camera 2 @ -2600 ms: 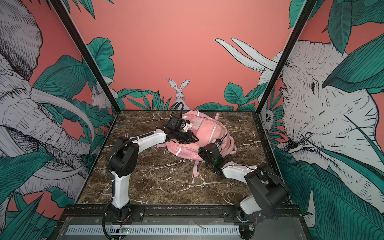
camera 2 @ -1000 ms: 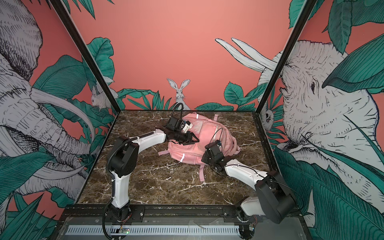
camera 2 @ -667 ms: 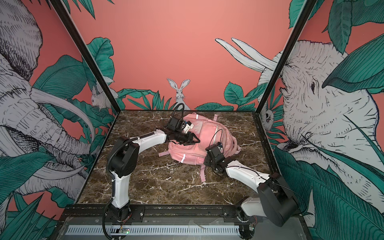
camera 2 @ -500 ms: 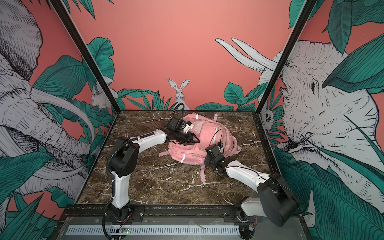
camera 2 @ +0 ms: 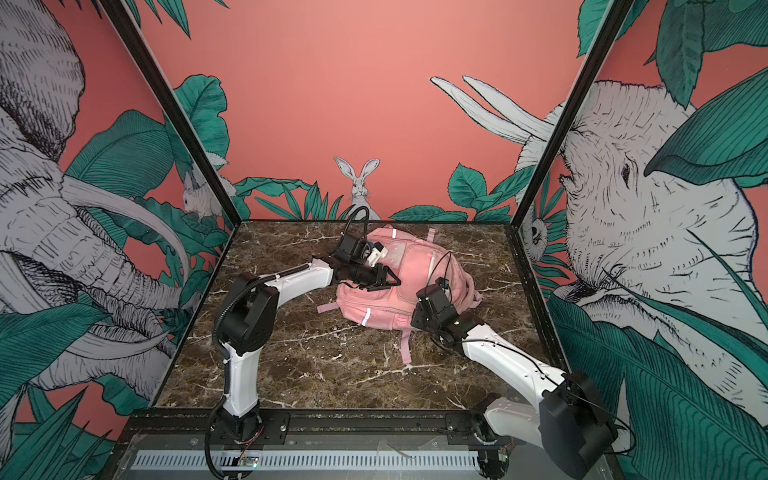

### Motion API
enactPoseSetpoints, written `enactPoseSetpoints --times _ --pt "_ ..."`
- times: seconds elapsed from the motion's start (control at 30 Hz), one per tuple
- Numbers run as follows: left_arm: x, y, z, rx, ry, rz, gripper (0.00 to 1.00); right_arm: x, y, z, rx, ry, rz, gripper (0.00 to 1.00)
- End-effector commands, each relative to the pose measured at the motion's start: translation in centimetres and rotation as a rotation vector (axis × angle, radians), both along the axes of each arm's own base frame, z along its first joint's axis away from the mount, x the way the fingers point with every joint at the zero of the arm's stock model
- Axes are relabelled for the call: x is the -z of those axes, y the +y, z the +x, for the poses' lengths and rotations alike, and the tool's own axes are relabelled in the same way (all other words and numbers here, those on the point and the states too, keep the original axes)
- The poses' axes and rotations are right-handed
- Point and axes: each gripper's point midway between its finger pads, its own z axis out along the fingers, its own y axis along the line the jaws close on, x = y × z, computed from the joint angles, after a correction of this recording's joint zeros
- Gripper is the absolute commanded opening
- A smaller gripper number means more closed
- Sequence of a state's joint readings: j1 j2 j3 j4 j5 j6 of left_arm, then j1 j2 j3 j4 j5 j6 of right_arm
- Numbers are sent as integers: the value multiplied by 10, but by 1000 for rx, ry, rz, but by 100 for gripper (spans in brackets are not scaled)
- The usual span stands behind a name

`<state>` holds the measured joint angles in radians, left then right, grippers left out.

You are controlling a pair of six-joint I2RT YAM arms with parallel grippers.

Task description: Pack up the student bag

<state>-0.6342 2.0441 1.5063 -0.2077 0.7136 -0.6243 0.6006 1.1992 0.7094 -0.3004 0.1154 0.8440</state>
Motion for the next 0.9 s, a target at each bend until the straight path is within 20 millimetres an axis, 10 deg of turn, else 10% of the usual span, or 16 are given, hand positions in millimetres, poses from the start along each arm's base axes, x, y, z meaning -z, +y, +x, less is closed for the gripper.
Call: enactPoseSetpoints --times 0.0,0.87 --pt "-5 -6 -10 31 4 -11 56 7 6 5 -55 28 -38 41" --pt "-2 -5 -12 29 18 -5 56 34 8 18 -176 53 -174 14"
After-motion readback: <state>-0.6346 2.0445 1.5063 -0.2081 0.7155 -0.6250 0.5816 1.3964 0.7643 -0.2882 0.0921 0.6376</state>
